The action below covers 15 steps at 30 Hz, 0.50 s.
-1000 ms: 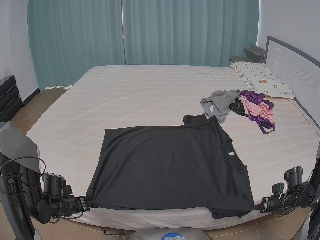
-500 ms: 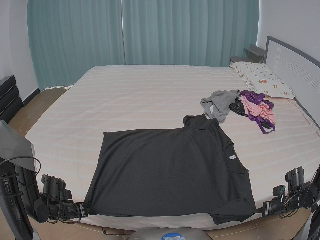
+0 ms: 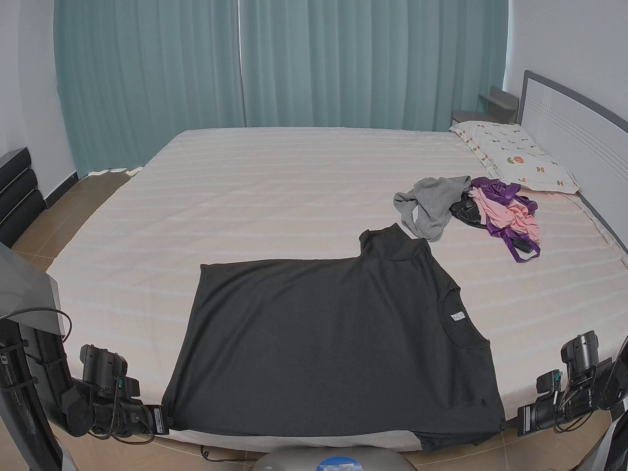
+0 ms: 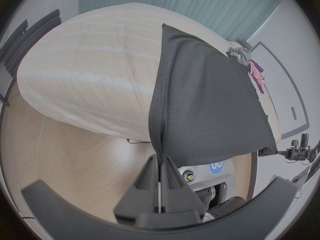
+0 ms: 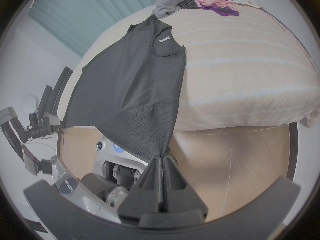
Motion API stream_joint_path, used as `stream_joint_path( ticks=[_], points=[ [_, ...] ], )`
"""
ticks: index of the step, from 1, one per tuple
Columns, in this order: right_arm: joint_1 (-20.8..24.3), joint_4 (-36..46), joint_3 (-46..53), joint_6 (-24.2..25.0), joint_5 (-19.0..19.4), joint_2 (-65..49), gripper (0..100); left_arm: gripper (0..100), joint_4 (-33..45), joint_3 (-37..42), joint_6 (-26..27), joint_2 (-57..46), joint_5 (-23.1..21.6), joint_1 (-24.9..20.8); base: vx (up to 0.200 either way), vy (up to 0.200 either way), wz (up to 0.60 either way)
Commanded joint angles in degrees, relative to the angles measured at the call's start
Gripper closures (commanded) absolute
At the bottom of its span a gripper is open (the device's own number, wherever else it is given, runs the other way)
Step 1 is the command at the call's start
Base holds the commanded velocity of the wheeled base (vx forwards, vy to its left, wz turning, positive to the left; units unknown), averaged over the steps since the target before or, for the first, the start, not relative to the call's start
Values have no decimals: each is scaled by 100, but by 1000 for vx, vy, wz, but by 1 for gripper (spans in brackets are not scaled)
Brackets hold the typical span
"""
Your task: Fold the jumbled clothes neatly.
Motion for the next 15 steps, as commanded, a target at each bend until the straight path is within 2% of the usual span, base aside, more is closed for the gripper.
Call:
stream_joint_path(
  ticks=[1, 15],
  points=[
    [70, 154, 101, -90, -12, -213, 100, 100, 154, 101, 82, -134, 2, -25, 0, 0, 0],
    [184, 751, 101, -169, -29, -925, 100, 100, 875, 92, 222, -758, 2, -51, 0, 0, 0]
  ],
)
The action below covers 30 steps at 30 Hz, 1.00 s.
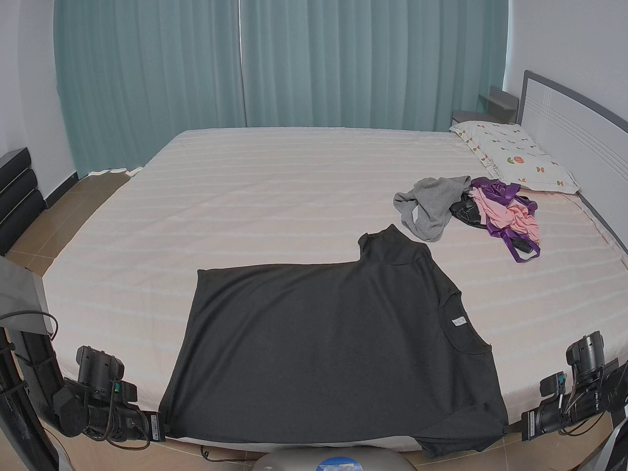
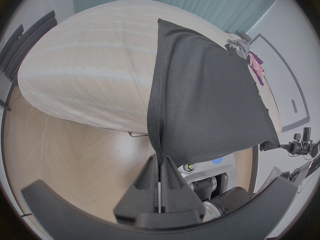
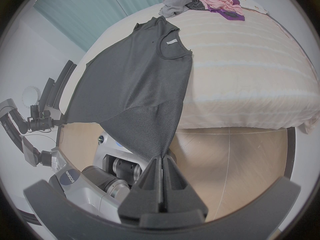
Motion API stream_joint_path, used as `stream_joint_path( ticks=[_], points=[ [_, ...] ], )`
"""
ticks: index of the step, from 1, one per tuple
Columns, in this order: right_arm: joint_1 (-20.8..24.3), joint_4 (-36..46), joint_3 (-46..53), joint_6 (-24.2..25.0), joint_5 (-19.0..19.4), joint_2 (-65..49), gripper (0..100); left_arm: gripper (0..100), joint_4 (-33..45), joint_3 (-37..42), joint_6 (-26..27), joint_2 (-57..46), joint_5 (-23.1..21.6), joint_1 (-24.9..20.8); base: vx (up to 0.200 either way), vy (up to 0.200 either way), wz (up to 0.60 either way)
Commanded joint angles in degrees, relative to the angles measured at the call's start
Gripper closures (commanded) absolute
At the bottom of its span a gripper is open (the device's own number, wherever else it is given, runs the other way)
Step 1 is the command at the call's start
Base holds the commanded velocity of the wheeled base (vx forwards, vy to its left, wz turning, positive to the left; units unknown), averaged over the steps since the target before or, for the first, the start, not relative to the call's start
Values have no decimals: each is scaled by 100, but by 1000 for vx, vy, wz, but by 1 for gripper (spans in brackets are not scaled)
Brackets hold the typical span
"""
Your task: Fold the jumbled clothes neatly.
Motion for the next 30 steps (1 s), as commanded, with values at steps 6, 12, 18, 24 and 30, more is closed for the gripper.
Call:
stream_joint_path(
  ticks=[6, 12, 18, 24, 30],
  points=[
    [-46, 155, -42, 37, 28, -475, 100, 100, -33, 92, -49, -379, -1, -5, 0, 0, 0],
    [-37, 164, -358, 230, 54, -616, 100, 100, -94, -119, -260, -563, -19, -14, 0, 0, 0],
    [-29, 138, -763, 678, 80, -502, 100, 100, -77, -655, -1131, -660, 16, -31, 0, 0, 0],
    [-37, 120, -1193, 1109, 72, -502, 100, 100, -85, -1094, -1728, -695, 52, -40, 0, 0, 0],
    [-2, 164, -1598, 1214, 45, -440, 100, 100, -50, -1244, -1974, -897, 175, -40, 0, 0, 0]
  ],
)
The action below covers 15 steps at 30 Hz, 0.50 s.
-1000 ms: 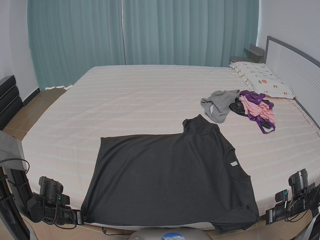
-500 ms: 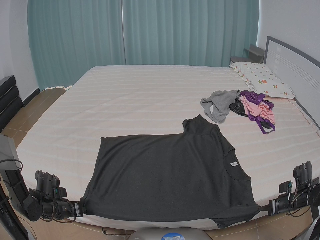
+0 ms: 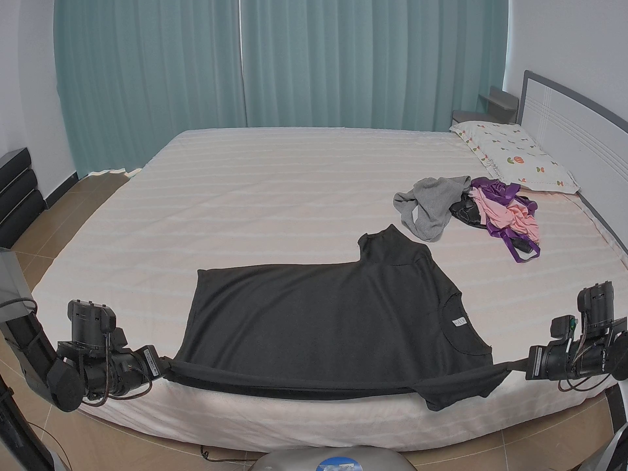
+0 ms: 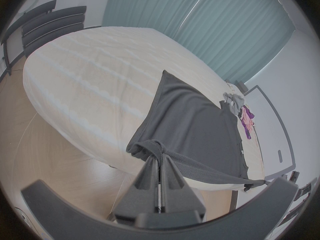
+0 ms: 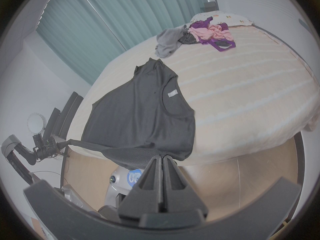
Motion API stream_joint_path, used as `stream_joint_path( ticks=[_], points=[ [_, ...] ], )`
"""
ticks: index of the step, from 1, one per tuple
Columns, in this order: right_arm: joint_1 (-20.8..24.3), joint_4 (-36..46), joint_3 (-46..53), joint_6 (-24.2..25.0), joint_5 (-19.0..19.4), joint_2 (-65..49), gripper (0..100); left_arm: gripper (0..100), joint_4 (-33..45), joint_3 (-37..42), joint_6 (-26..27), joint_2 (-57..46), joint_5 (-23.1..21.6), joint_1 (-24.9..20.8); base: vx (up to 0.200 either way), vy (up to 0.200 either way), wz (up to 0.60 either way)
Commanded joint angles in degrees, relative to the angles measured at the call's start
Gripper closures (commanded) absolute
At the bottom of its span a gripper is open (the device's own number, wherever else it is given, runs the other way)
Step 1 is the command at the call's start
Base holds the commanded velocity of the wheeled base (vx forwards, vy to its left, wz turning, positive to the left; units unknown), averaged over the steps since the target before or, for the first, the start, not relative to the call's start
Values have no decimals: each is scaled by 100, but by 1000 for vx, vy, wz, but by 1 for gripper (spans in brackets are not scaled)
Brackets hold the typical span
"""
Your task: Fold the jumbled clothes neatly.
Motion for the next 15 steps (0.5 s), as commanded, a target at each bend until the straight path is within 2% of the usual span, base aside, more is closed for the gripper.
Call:
stream_joint_path(
  ticks=[1, 15],
  points=[
    [28, 6, -277, 18, -14, 95, 100, 100, 26, -100, -38, -189, 31, 1, 0, 0, 0],
    [81, -38, -602, 18, -23, 509, 100, 100, 34, -337, -65, 39, 31, -16, 0, 0, 0]
  ],
)
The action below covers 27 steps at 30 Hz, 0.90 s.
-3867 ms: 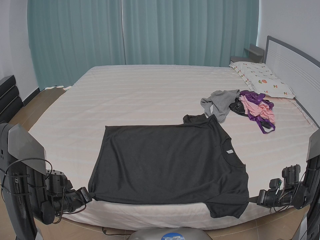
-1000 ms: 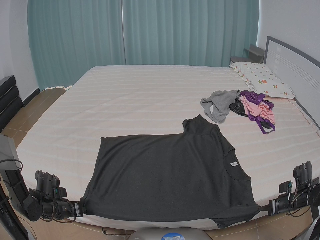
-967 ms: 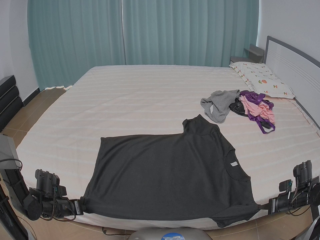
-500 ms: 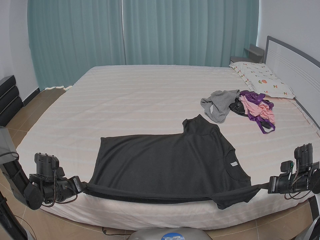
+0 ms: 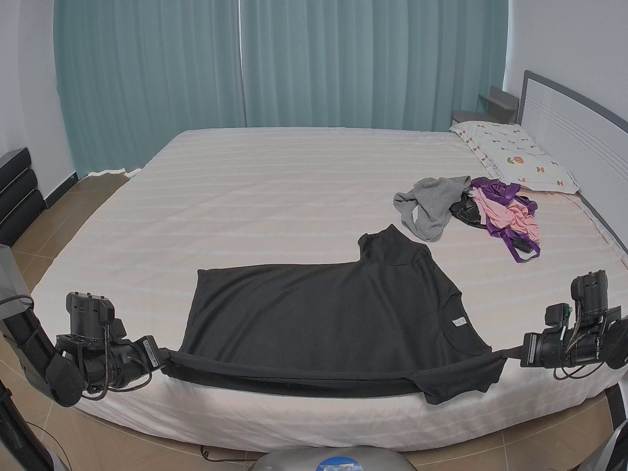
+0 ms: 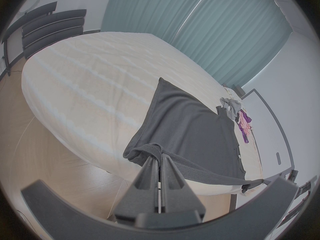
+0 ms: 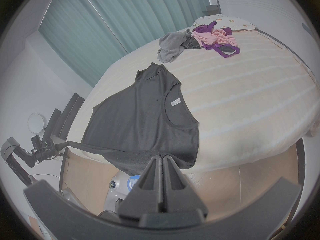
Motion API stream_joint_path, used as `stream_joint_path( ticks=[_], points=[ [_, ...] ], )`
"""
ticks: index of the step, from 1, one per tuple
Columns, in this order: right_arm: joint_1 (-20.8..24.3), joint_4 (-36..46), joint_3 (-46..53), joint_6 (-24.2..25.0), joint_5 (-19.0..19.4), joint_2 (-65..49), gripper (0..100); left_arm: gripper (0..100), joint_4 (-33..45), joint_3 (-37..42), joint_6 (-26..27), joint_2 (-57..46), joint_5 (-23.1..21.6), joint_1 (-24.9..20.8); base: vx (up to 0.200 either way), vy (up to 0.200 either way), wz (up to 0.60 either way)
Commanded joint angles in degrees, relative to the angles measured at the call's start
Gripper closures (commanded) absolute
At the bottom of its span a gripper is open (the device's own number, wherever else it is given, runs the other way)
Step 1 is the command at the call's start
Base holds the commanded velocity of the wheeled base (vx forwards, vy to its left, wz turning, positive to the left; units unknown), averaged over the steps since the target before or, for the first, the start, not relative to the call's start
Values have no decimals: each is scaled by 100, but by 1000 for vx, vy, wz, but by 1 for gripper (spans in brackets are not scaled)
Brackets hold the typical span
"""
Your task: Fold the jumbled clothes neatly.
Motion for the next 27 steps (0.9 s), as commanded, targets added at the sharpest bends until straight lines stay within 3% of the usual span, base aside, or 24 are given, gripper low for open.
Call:
stream_joint_path(
  ticks=[1, 27],
  points=[
    [18, -5, -190, -5, -5, 220, 100, 100, 0, -153, -16, 177, 3, -8, 0, 0, 0],
    [79, 65, -1131, -5, -23, 1055, 100, 100, 18, -1014, -306, 1153, 3, 1, 0, 0, 0]
  ],
)
